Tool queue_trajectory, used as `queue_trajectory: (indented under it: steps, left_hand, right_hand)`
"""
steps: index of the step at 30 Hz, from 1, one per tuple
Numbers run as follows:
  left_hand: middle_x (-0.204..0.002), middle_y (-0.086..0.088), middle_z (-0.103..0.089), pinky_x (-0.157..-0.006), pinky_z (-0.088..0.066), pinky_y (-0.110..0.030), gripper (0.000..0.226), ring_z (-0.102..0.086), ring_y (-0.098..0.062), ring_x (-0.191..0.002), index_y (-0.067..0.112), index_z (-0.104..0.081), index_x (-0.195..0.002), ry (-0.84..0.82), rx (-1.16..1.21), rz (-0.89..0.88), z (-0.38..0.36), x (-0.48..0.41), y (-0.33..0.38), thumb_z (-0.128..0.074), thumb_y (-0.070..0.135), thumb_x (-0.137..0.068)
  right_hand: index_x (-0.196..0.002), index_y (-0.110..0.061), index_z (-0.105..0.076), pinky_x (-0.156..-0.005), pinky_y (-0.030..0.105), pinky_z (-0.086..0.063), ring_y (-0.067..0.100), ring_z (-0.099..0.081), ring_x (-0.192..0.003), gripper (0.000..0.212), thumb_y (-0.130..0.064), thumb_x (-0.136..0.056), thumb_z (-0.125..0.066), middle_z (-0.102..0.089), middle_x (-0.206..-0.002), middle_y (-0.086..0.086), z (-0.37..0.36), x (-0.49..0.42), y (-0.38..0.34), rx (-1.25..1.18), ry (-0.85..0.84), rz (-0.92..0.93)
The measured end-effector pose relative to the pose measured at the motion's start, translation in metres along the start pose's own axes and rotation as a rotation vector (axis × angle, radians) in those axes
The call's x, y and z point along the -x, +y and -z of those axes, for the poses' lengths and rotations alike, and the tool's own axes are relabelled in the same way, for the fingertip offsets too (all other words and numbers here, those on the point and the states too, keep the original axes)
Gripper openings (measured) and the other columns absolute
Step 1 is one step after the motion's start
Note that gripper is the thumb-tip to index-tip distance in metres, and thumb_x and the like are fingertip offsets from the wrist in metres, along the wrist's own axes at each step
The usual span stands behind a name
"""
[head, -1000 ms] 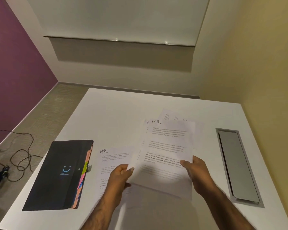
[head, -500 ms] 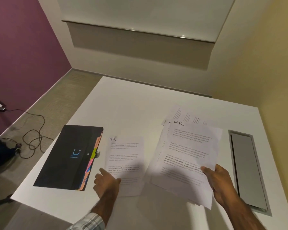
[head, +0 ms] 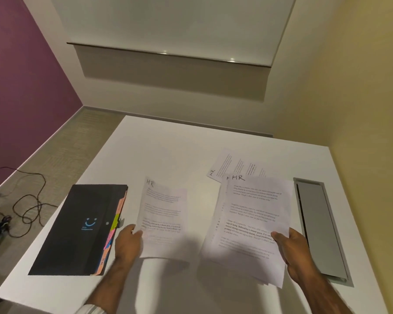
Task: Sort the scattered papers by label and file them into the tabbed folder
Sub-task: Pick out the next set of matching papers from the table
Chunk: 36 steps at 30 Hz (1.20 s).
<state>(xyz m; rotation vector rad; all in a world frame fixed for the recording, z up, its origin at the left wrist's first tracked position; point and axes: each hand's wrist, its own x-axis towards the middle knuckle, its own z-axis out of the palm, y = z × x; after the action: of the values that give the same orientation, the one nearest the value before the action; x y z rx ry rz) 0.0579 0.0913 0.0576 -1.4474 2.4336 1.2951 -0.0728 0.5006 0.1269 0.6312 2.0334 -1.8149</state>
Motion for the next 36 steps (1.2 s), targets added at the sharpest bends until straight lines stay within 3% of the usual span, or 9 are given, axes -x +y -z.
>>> queue_trajectory:
  steps: [8,11,14,18,21,26,30,33,36]
  left_hand:
    - [-0.099,-0.005,-0.08,-0.066,-0.059,-0.026,0.018,-0.077,-0.023,-0.088,0.014,-0.072,-0.106,-0.305,0.508,-0.079,0.05,0.046,0.082,-0.058,0.003,-0.1]
    - [-0.107,-0.012,-0.078,-0.09,-0.059,-0.041,0.019,-0.076,-0.03,-0.098,0.006,-0.071,-0.112,-0.396,0.489,-0.098,0.03,0.066,0.099,-0.059,0.0,-0.098]
    - [-0.101,-0.008,-0.08,-0.092,-0.059,-0.044,0.014,-0.076,-0.03,-0.095,0.005,-0.073,-0.107,-0.425,0.383,-0.143,0.009,0.089,0.108,-0.063,0.002,-0.097]
    - [-0.075,0.002,-0.075,-0.061,-0.049,-0.028,0.018,-0.066,-0.018,-0.064,0.013,-0.073,-0.084,-0.372,0.228,-0.197,-0.001,0.1,0.116,-0.077,0.03,-0.088]
    - [-0.091,-0.001,-0.079,-0.076,-0.053,-0.031,0.047,-0.073,-0.02,-0.082,0.015,-0.076,-0.091,-0.401,0.196,-0.163,0.006,0.091,0.123,-0.079,0.059,-0.076]
    - [-0.124,-0.019,-0.072,-0.101,-0.054,-0.048,0.033,-0.068,-0.037,-0.116,0.004,-0.07,-0.126,-0.903,0.623,0.078,0.009,0.092,0.142,-0.06,0.023,-0.101]
    - [-0.122,-0.018,-0.072,-0.094,-0.058,-0.046,0.028,-0.071,-0.036,-0.111,0.004,-0.067,-0.126,-0.7,0.704,-0.087,-0.015,0.097,0.151,-0.06,0.013,-0.099]
    - [-0.109,-0.008,-0.079,-0.082,-0.062,-0.033,0.019,-0.076,-0.027,-0.1,0.01,-0.071,-0.116,-0.458,0.71,-0.265,-0.025,0.105,0.161,-0.062,0.008,-0.098]
    - [-0.103,0.003,-0.08,-0.075,-0.059,-0.022,0.021,-0.076,-0.015,-0.096,0.019,-0.072,-0.112,-0.429,0.674,-0.348,-0.034,0.109,0.166,-0.068,0.008,-0.094]
  right_hand:
    - [-0.126,-0.007,-0.065,-0.074,0.032,-0.056,0.027,-0.072,-0.093,0.032,0.001,-0.096,-0.06,-0.074,-0.103,0.003,0.002,0.006,-0.002,-0.016,-0.009,-0.014]
    - [-0.12,-0.009,-0.067,-0.064,0.028,-0.057,0.025,-0.075,-0.089,0.028,0.0,-0.096,-0.059,-0.077,-0.103,0.004,-0.01,0.012,-0.009,-0.06,-0.065,-0.017]
    - [-0.122,-0.008,-0.067,-0.074,0.038,-0.062,0.028,-0.077,-0.092,0.027,-0.001,-0.097,-0.06,-0.078,-0.107,0.007,-0.017,0.016,-0.016,-0.134,-0.15,-0.035]
    - [-0.122,-0.01,-0.069,-0.093,0.056,-0.056,0.036,-0.074,-0.101,0.029,-0.005,-0.094,-0.067,-0.076,-0.114,0.012,-0.016,0.024,-0.03,-0.18,-0.279,-0.025]
    - [-0.121,-0.009,-0.07,-0.085,0.05,-0.059,0.038,-0.074,-0.099,0.028,-0.009,-0.093,-0.07,-0.076,-0.112,0.014,-0.013,0.03,-0.04,-0.135,-0.353,-0.022]
    - [-0.125,-0.011,-0.068,-0.085,0.045,-0.061,0.033,-0.074,-0.104,0.028,-0.025,-0.102,-0.058,-0.075,-0.117,0.01,-0.016,0.035,-0.046,-0.091,-0.436,-0.006]
    - [-0.136,-0.019,-0.061,-0.103,0.043,-0.051,0.023,-0.067,-0.119,0.045,-0.046,-0.106,-0.039,-0.07,-0.13,0.002,-0.017,0.037,-0.047,-0.097,-0.466,0.071]
    - [-0.135,-0.018,-0.062,-0.102,0.043,-0.054,0.019,-0.07,-0.114,0.033,-0.023,-0.102,-0.059,-0.073,-0.125,-0.002,-0.022,0.034,-0.048,0.044,-0.472,0.195]
    - [-0.128,-0.02,-0.066,-0.102,0.048,-0.054,0.02,-0.072,-0.11,0.033,-0.011,-0.096,-0.066,-0.075,-0.119,-0.003,-0.028,0.025,-0.046,0.051,-0.386,0.256]
